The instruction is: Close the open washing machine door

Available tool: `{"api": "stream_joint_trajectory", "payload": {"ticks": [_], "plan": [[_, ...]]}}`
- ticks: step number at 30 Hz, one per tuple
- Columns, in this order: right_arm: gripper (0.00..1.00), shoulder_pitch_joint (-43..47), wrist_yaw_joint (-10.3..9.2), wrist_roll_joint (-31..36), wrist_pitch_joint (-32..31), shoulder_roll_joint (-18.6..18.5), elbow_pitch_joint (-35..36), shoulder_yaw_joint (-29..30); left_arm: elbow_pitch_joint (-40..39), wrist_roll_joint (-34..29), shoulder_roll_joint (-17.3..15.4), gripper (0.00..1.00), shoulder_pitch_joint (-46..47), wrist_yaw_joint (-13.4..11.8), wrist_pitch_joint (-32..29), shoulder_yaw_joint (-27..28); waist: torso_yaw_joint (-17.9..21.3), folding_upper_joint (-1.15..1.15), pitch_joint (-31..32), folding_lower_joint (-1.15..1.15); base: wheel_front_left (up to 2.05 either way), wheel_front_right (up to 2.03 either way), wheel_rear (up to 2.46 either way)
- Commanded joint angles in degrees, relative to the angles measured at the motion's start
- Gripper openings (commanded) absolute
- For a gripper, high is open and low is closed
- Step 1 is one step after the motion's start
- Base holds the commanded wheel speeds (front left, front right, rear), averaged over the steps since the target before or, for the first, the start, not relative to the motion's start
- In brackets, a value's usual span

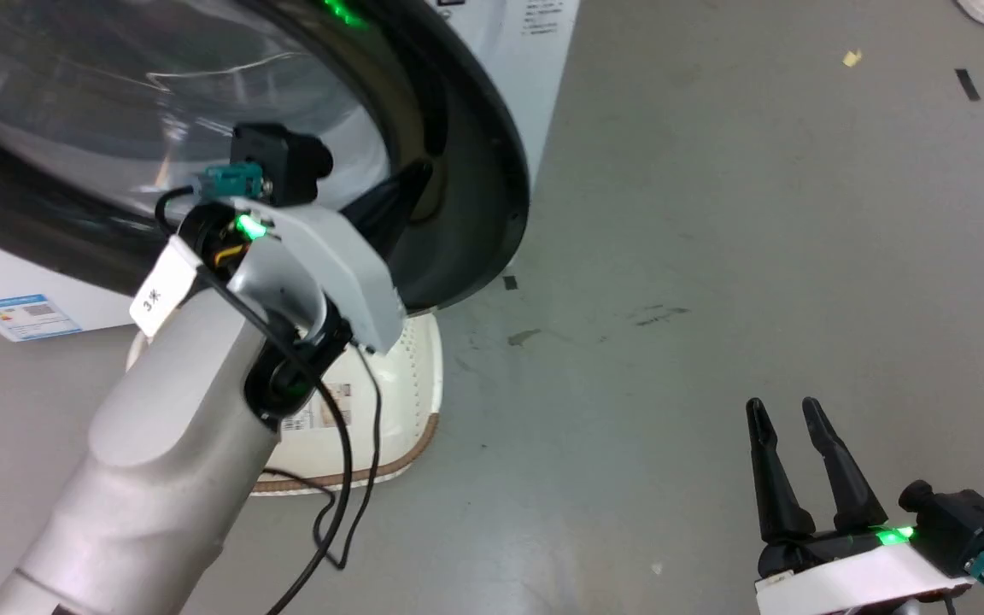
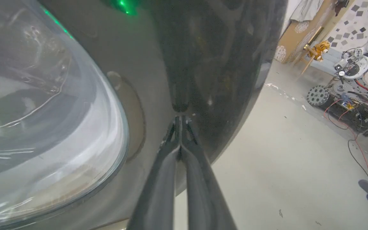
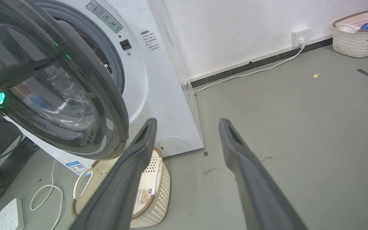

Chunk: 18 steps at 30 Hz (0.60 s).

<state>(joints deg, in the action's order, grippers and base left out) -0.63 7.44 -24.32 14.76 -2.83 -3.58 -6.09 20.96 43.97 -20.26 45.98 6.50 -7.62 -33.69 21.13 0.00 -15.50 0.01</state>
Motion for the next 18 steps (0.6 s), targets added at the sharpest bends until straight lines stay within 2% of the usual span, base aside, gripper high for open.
{"api": "stream_joint_trajectory", "payload": {"ticks": [1, 7, 10, 14, 18], "plan": [[1.0, -0.66, 0.05, 0.03, 0.24, -0.05, 0.21, 0.04, 0.34, -0.23, 0.17, 0.0, 0.73, -0.04, 0.56, 0.26, -0.7, 0.0, 0.49, -0.01, 0.0, 0.0, 0.0], [1.0, -0.06, 0.05, 1.15, 0.24, -0.05, -0.39, 1.04, 1.84, 0.64, 2.03, 0.0, 1.58, 0.37, 6.2, 1.13, -5.2, 0.0, 3.98, -0.01, 0.0, 0.0, 0.0], [1.0, 0.4, 0.05, 2.02, 0.24, -0.05, -0.82, 2.0, 1.55, 0.77, 2.04, 0.0, 0.2, -0.24, 10.64, 2.86, -8.22, 0.0, 6.47, -0.01, 0.0, 0.0, 0.0], [1.0, 1.31, 0.05, 3.03, 0.24, -0.05, -1.69, 3.07, 0.47, -1.01, 0.34, 0.0, -2.93, -2.79, 17.27, 5.13, -12.21, 0.0, 9.73, -0.01, 0.0, 0.0, 0.0], [1.0, 2.26, 0.05, 3.61, 0.24, -0.05, -2.37, 4.2, -1.92, -4.52, -2.8, 0.0, -7.46, -6.45, 20.93, 6.77, -15.4, 0.0, 11.96, -0.01, 0.0, 0.0, 0.0]]}}
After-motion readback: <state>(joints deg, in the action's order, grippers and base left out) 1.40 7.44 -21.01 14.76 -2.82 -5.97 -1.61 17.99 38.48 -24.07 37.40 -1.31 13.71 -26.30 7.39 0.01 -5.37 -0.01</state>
